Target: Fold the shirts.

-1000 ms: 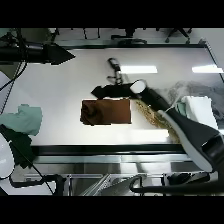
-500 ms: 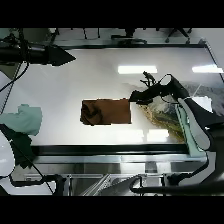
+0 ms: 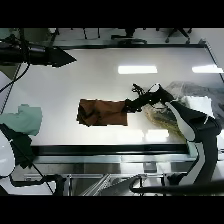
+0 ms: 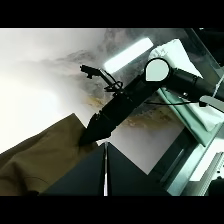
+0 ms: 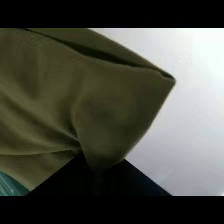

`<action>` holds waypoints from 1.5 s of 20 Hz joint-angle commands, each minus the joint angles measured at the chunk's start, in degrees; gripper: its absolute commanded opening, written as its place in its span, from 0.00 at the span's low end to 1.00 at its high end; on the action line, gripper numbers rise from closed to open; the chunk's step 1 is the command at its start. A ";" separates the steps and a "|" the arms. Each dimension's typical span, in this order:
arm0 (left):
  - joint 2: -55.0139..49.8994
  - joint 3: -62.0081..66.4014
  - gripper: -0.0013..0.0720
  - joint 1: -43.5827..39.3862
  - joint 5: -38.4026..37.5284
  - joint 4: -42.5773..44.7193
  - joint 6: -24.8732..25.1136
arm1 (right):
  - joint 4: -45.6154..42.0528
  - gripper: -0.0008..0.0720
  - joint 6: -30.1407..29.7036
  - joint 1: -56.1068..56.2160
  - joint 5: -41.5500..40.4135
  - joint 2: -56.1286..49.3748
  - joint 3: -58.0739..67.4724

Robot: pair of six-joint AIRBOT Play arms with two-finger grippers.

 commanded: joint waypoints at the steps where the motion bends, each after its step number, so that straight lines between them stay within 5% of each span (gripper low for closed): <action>1: -0.02 -0.02 0.04 -0.02 -0.07 0.00 0.00 | 14.05 0.05 -6.82 -0.46 3.41 2.51 2.45; 7: -0.02 -0.02 0.04 -0.02 -0.07 -0.09 -0.02 | 29.14 0.05 -4.79 -11.85 0.17 13.29 20.87; 15: -0.02 -0.02 0.04 -0.02 -1.79 -0.09 0.00 | 8.22 0.05 20.50 -36.39 -11.41 19.54 27.28; 21: -0.02 -0.02 0.04 -0.04 -1.81 -0.04 0.48 | -26.91 0.05 44.96 -45.48 10.16 28.65 27.26; 25: -0.02 -0.02 0.04 -0.04 -2.64 -0.02 1.97 | -53.68 0.05 41.51 -45.48 35.74 32.98 24.50; 30: -0.04 -0.07 0.04 -0.15 -4.66 0.02 2.12 | -63.36 0.05 42.77 -45.53 38.03 41.24 7.91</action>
